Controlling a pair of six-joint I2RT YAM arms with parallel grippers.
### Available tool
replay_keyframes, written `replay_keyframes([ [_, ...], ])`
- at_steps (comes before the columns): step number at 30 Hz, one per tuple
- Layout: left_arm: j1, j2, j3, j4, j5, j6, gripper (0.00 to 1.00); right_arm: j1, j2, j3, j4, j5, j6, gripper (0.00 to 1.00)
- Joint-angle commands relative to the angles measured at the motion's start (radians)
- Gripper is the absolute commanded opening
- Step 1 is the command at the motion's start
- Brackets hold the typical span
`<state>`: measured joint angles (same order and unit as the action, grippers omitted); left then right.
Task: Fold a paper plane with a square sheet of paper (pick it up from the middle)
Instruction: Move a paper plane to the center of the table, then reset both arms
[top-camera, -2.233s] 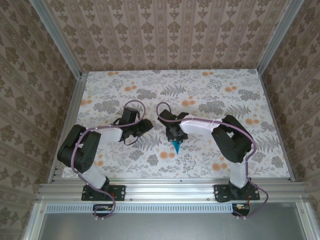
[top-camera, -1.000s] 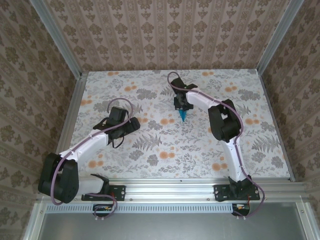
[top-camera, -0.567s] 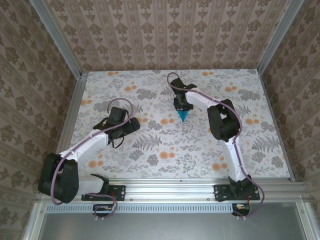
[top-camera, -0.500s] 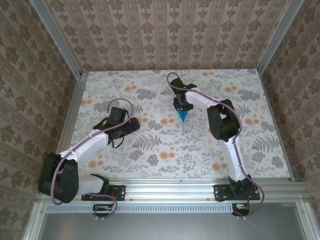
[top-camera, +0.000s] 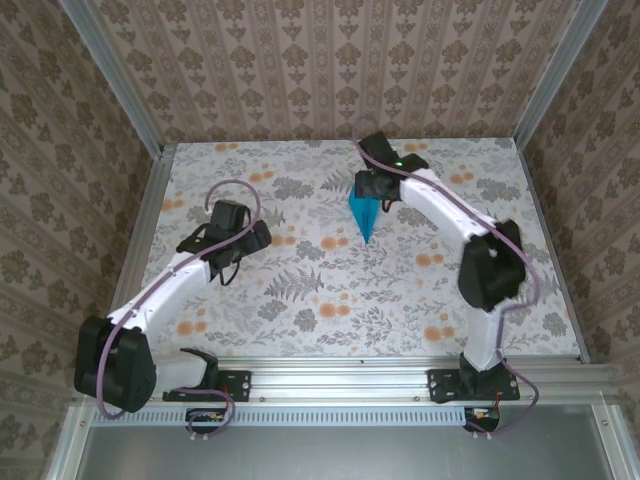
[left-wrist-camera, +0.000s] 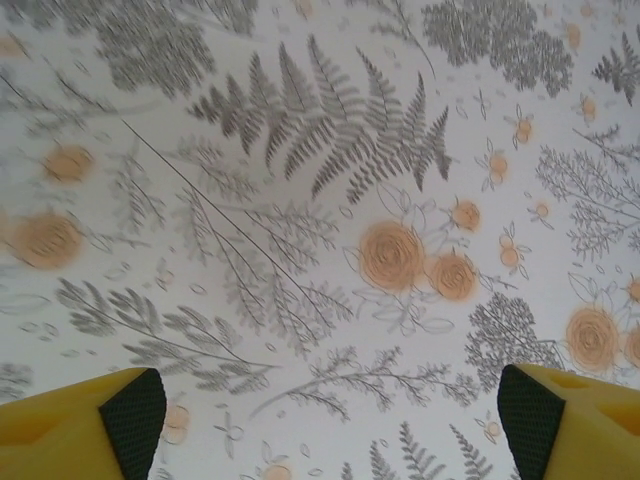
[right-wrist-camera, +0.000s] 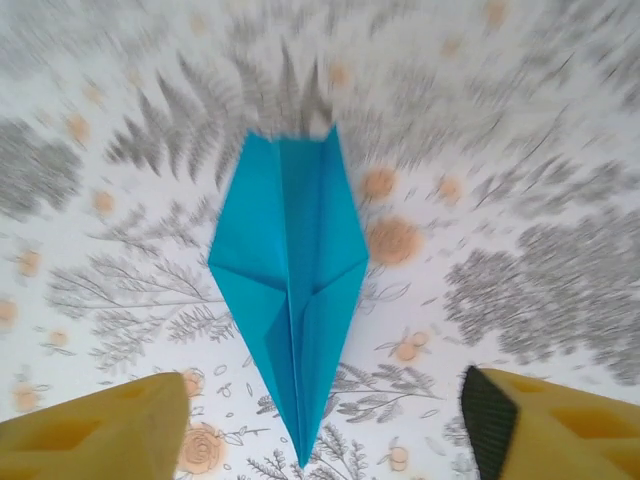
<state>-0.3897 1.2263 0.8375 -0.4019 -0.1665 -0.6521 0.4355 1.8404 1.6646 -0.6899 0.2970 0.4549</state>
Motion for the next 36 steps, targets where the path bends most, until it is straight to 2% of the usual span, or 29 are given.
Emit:
replay_keyframes([
  [1,0.027,-0.056,0.023,-0.019,-0.098,0.112,0.97,-0.028,-0.192,-0.161,0.125,0.115,-0.042,0.85],
  [3,0.046,-0.099,-0.007,0.025,-0.134,0.166,1.0,-0.05,-0.308,-0.296,0.237,0.176,-0.088,0.99],
  [6,0.071,-0.173,-0.083,0.138,-0.179,0.254,1.0,-0.091,-0.459,-0.482,0.378,0.257,-0.151,1.0],
  [11,0.124,-0.223,-0.189,0.251,-0.349,0.336,1.0,-0.214,-0.596,-0.737,0.538,0.282,-0.174,1.0],
  [13,0.153,-0.218,-0.224,0.297,-0.358,0.381,1.0,-0.25,-0.631,-0.849,0.639,0.285,-0.185,1.0],
  [16,0.172,-0.196,-0.322,0.479,-0.379,0.492,1.0,-0.291,-0.654,-1.032,0.839,0.277,-0.207,1.0],
  [19,0.232,-0.154,-0.378,0.581,-0.299,0.549,1.0,-0.3,-0.61,-1.148,1.025,0.282,-0.288,1.0],
  [22,0.294,-0.105,-0.42,0.698,-0.164,0.587,1.0,-0.305,-0.542,-1.186,1.149,0.273,-0.347,1.0],
  [27,0.356,-0.043,-0.501,0.951,0.047,0.637,1.0,-0.327,-0.463,-1.217,1.338,0.151,-0.407,1.0],
  [30,0.366,-0.014,-0.527,1.054,0.114,0.653,1.0,-0.365,-0.457,-1.245,1.433,0.048,-0.393,1.0],
  [33,0.369,0.029,-0.537,1.135,0.145,0.647,1.0,-0.392,-0.373,-1.278,1.557,-0.039,-0.384,1.0],
  [36,0.371,0.054,-0.522,1.146,0.153,0.656,1.0,-0.393,-0.314,-1.292,1.633,-0.091,-0.401,1.0],
])
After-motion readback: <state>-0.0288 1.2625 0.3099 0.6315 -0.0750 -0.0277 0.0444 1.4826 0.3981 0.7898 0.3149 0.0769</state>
